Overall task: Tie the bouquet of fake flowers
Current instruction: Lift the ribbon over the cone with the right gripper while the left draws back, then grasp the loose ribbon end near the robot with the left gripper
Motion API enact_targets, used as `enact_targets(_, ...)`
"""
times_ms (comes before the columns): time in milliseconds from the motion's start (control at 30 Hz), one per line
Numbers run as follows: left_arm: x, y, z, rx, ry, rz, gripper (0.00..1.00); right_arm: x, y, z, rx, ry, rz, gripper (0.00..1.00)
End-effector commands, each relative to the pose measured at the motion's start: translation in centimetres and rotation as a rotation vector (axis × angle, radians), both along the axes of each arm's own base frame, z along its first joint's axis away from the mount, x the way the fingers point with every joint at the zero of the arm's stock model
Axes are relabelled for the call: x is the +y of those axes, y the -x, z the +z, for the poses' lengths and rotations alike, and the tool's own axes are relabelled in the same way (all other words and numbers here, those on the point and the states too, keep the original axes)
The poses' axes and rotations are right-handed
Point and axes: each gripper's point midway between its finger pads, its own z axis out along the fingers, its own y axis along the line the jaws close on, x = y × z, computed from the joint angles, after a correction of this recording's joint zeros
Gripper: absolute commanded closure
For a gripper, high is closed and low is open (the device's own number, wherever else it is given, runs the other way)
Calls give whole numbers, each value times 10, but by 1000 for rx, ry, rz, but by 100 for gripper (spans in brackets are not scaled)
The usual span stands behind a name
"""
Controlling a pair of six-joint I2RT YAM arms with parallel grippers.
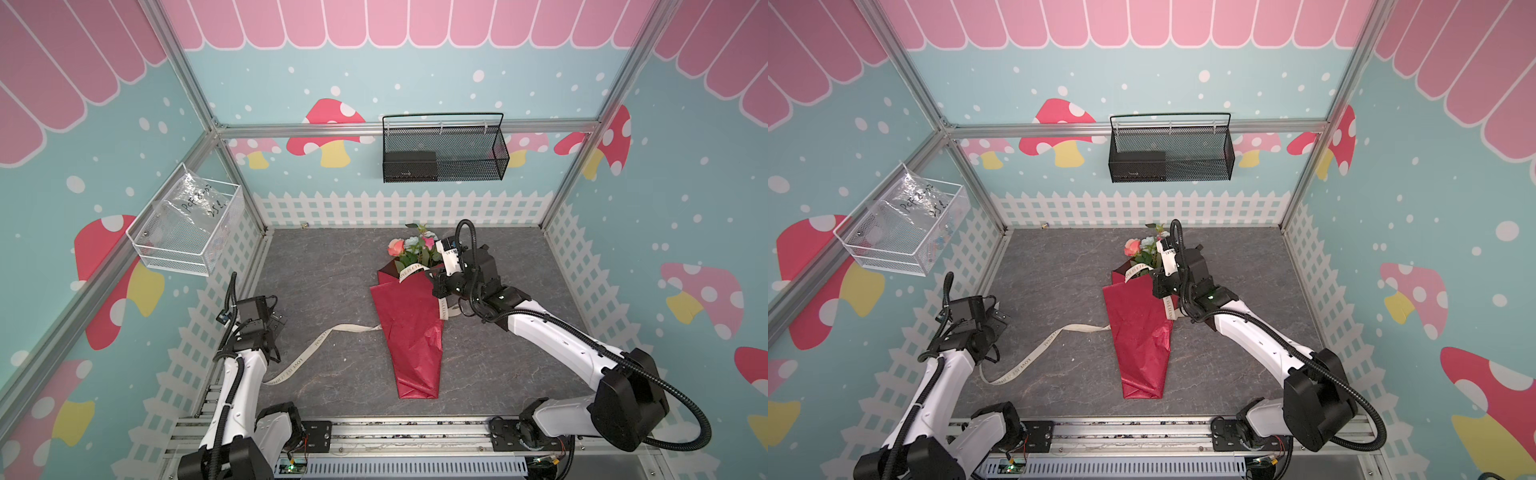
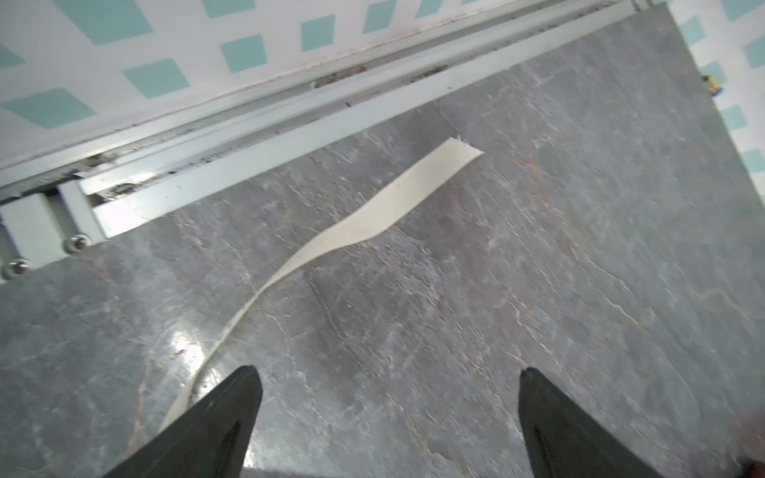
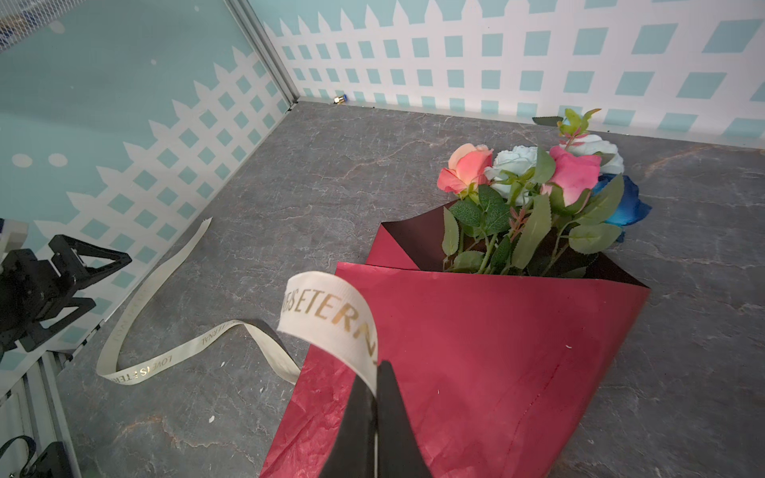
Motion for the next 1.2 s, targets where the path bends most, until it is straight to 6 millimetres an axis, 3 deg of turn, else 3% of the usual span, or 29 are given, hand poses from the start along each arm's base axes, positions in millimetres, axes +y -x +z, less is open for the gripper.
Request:
enact_targets(0, 18, 9, -2, 75, -28, 38, 0, 7, -3, 12, -55, -5, 28, 100)
enact_targets(300, 45, 4, -44, 121, 77, 107, 1, 9, -5, 1, -40, 11, 35, 100)
enact_targets(433, 56, 0, -52, 174, 56, 100, 0, 11, -4, 0, -33, 8, 41, 100)
enact_targets(733, 45, -26, -82, 210, 145, -41, 1, 19, -8, -7, -16, 28, 44, 100)
enact_targets(767, 46, -26, -84, 225, 144, -44, 7, 20, -8, -8, -14, 32, 46, 100)
enact_targets(867, 46, -26, -86, 230, 151, -40, 15, 21, -11, -9, -11, 38, 39, 100)
enact_targets(933, 44, -27, -89, 229, 168, -36, 29, 21, -12, -9, -5, 40, 33, 100)
enact_targets(1067, 34, -32, -97, 203, 218, -59, 98, 19, -13, -12, 1, 51, 18, 100)
enact_targets(1167, 21, -42, -88, 173, 209, -115, 100, 13, -16, -10, -6, 80, -5, 100)
